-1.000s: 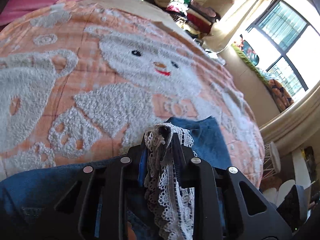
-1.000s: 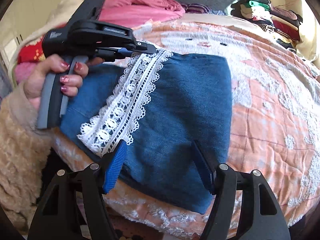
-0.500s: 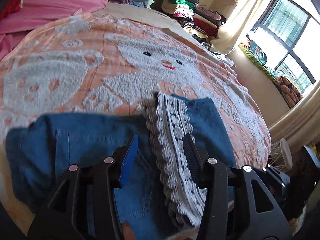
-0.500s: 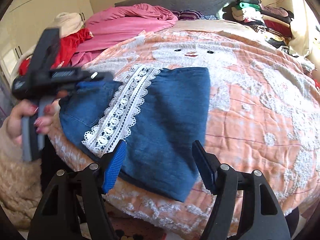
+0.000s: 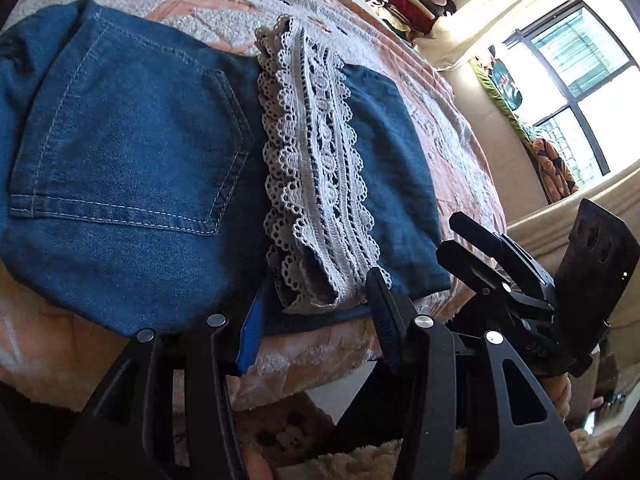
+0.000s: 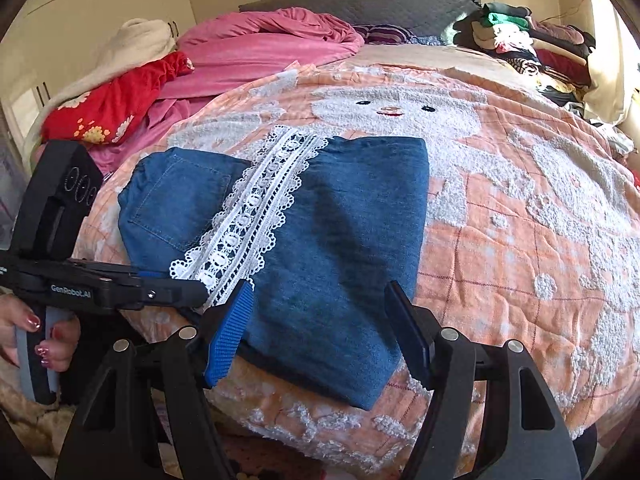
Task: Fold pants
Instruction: 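Open the left gripper and smooth the folded pants with both grippers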
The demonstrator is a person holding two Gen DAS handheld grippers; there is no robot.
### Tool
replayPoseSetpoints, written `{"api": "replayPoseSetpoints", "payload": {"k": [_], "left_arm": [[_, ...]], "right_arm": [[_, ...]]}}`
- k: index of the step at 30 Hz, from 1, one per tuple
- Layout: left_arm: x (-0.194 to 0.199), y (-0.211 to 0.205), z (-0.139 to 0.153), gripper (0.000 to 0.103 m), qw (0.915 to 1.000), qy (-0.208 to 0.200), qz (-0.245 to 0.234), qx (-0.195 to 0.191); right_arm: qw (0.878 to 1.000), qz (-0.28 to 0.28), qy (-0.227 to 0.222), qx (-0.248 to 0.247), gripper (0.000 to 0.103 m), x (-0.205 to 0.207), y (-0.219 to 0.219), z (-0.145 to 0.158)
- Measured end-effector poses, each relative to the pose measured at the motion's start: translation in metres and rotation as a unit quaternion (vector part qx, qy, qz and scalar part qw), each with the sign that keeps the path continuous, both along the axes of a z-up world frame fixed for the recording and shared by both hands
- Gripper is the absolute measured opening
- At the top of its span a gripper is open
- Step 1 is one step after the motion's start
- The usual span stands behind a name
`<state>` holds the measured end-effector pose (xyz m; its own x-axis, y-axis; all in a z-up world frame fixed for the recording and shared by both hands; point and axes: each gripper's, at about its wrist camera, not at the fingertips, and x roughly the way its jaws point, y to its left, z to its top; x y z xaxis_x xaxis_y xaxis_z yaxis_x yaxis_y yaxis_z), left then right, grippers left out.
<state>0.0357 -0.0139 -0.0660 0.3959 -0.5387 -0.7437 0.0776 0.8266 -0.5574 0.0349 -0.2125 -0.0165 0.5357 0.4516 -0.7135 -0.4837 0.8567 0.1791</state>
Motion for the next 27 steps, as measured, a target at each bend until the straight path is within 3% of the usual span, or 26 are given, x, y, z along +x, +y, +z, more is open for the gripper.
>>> {"api": "replayPoseSetpoints", "payload": {"k": [2, 4, 7, 9, 11, 21, 27], "left_arm": [[0.001, -0.002, -0.001, 0.024, 1.0000, 0.002, 0.007, 0.004], [0.002, -0.003, 0.001, 0.017, 0.9997, 0.004, 0.011, 0.019], [-0.007, -0.005, 0.021, 0.011, 0.9983, -0.028, -0.002, 0.051], [-0.014, -0.004, 0.028, 0.011, 0.9953, -0.044, -0.004, 0.086], [-0.013, -0.004, 0.020, 0.012, 0.9937, -0.032, -0.007, 0.107], [-0.006, -0.005, 0.017, 0.023, 0.9918, -0.039, -0.002, 0.122], [-0.014, -0.007, 0.022, 0.027, 0.9908, -0.045, 0.003, 0.127]], "right_arm": [[1.000, 0.007, 0.004, -0.003, 0.067, 0.001, 0.004, -0.002], [1.000, 0.011, 0.011, -0.010, 0.067, 0.004, 0.008, -0.008], [0.999, 0.015, 0.025, -0.015, 0.067, 0.005, 0.013, -0.013], [1.000, 0.025, 0.011, -0.010, 0.067, 0.000, 0.017, -0.009], [0.999, 0.033, 0.005, -0.011, 0.067, -0.001, 0.022, -0.008], [0.998, 0.021, 0.027, -0.049, 0.067, 0.007, 0.032, -0.032], [0.999, 0.009, 0.029, -0.031, 0.067, 0.006, 0.027, -0.027]]}}
